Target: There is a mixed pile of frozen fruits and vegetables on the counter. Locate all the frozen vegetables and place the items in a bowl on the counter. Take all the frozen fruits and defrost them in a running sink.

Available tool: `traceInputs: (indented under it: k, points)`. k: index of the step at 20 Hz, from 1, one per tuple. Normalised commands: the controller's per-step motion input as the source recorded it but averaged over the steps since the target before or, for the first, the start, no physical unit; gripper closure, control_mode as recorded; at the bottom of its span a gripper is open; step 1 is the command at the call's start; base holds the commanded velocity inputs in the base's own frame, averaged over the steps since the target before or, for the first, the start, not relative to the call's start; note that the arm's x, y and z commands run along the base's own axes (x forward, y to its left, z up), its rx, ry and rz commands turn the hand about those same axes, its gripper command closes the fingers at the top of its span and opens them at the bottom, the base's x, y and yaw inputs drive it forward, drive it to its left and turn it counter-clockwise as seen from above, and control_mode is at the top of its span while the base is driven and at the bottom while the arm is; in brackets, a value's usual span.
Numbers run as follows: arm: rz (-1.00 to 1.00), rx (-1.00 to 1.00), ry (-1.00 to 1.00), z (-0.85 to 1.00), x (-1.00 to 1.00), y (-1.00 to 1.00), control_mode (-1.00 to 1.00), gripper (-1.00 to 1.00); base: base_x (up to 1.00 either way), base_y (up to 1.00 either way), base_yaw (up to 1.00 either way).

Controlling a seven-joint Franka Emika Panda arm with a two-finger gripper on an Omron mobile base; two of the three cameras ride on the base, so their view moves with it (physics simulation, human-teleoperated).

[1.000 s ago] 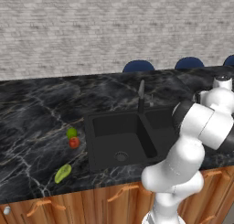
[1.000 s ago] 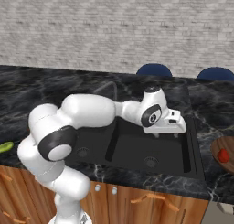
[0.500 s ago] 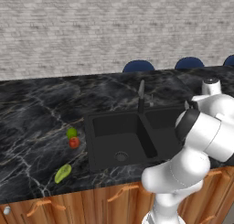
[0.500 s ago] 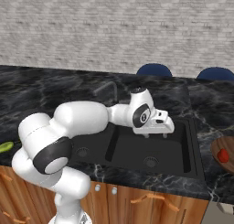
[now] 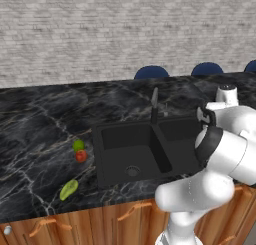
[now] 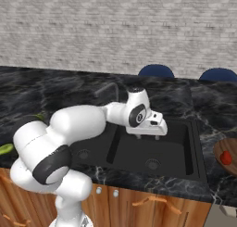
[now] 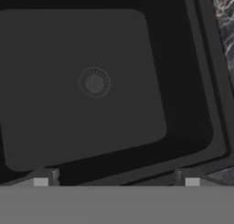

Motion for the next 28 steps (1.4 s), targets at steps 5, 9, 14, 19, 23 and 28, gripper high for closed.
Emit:
traceInputs:
  k: [5, 9, 14, 19, 23, 28]
  points:
    - [0.05, 0.07, 0.04, 0.00, -0.03, 0.47, -1.00, -1.00, 0.00, 0.00, 0.00]
    - [0.05, 0.06, 0.02, 0.00, -0.05, 0.50, -1.00, -1.00, 0.00, 0.00, 0.00]
    - [0.02, 0.06, 0.00, -0.02, -0.05, 0.52, -1.00, -1.00, 0.00, 0.00, 0.00]
    - [0.01, 0.04, 0.00, 0.00, -0.01, 0.57, -1.00, -1.00, 0.00, 0.00, 0.00]
    - [0.03, 0.02, 0.00, 0.02, 0.00, 0.56, -1.00, -1.00, 0.00, 0.00, 0.00]
    - [0.03, 0.00, 0.00, 0.01, 0.00, 0.57, -1.00, -1.00, 0.00, 0.00, 0.00]
